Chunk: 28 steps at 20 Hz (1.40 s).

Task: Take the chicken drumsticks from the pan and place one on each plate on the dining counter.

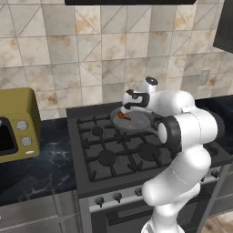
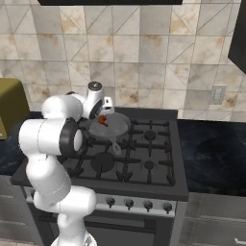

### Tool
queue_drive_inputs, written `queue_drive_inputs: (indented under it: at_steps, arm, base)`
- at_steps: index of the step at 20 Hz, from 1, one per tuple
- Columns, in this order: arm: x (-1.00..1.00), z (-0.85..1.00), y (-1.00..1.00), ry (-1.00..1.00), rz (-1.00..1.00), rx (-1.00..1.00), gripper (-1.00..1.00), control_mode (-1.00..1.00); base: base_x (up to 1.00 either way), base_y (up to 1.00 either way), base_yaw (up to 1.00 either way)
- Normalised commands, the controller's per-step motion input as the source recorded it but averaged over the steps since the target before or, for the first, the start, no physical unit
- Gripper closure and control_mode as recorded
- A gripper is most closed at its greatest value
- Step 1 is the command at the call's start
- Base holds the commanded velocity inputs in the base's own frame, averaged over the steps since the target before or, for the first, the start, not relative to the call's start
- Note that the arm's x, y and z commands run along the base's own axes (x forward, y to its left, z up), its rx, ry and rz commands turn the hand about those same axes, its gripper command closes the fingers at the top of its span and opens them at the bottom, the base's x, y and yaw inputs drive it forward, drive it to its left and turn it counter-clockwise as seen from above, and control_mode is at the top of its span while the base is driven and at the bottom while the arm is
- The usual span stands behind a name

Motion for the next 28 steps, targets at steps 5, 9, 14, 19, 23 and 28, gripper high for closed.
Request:
queue_drive_inputs:
  at_steps: [5,9,14,19,23,28]
  arm:
    - [0.61,-0.24,0.08,0.11,0.0,-0.13,-1.0,-1.0]
    - [0.36,-0.27,0.13,0.11,0.01,-0.11,-1.0,-1.0]
    - [0.31,-0.2,0.13,0.03,0.0,-0.06,-1.0,-1.0]
    - [0.3,-0.21,0.07,0.01,0.02,-0.02,-1.0,-1.0]
    - [0.31,-0.25,0.03,0.01,0.03,-0.01,-1.0,-1.0]
    - [0.27,-0.21,0.0,0.05,0.05,0.0,-1.0,-1.0]
  base:
    - [0.0,0.0,0.0]
    - [0.0,0.0,0.0]
    - [0.0,0.0,0.0]
    - [0.0,0.0,0.0]
    - [0.0,0.0,0.0]
    - [0.0,0.0,0.0]
